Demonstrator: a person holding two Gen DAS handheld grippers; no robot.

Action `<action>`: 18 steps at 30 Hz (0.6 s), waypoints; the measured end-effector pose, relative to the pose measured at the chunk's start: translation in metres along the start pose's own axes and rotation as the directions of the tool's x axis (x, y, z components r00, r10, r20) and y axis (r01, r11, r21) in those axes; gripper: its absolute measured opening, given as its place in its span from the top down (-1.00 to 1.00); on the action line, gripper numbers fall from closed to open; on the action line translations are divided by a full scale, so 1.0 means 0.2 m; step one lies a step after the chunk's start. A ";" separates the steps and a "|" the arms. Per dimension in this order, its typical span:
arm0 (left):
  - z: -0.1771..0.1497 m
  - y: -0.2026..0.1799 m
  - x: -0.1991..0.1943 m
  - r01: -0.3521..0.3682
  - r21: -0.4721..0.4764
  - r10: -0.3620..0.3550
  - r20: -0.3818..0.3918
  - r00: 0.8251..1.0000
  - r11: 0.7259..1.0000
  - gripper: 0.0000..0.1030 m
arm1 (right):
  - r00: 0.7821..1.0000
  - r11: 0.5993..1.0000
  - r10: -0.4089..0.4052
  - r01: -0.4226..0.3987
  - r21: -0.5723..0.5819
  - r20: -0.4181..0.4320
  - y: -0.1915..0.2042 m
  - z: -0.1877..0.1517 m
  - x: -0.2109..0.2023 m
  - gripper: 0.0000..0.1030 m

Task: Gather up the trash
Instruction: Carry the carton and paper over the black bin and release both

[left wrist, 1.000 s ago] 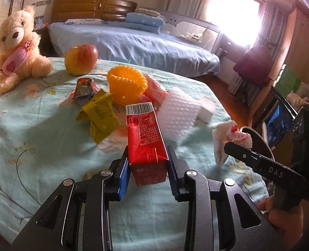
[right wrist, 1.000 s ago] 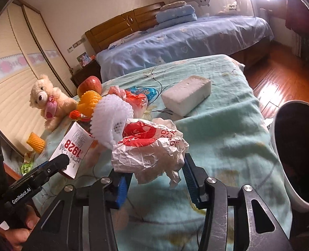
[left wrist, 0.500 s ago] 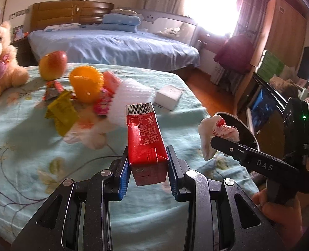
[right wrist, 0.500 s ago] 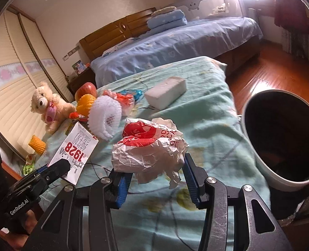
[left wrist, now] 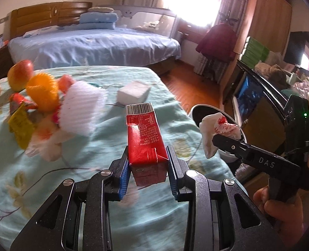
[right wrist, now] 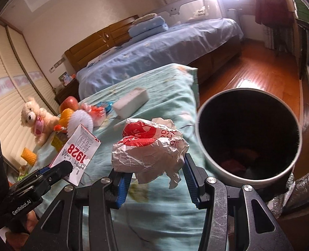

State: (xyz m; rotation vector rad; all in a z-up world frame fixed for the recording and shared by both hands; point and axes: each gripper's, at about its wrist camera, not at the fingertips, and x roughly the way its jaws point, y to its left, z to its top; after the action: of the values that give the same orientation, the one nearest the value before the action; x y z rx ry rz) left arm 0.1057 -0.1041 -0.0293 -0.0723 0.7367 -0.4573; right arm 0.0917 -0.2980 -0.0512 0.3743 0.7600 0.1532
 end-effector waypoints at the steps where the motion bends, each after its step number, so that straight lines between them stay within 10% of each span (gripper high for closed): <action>1: 0.00 -0.02 0.01 0.005 0.005 -0.005 -0.002 1.000 1.000 0.42 | 1.000 1.000 -0.007 0.007 0.009 0.003 -0.02 0.00 -0.01 0.07; 18: 0.07 -0.31 0.18 0.078 0.097 -0.074 -0.040 0.996 0.992 0.42 | 0.995 0.991 -0.093 0.090 0.095 0.029 -0.32 0.00 -0.10 0.07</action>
State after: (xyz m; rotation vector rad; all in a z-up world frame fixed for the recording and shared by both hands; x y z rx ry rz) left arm 0.1137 -0.1760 -0.0281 0.0003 0.7482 -0.5683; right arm 0.0783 -0.3620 -0.0629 0.4294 0.7513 0.0245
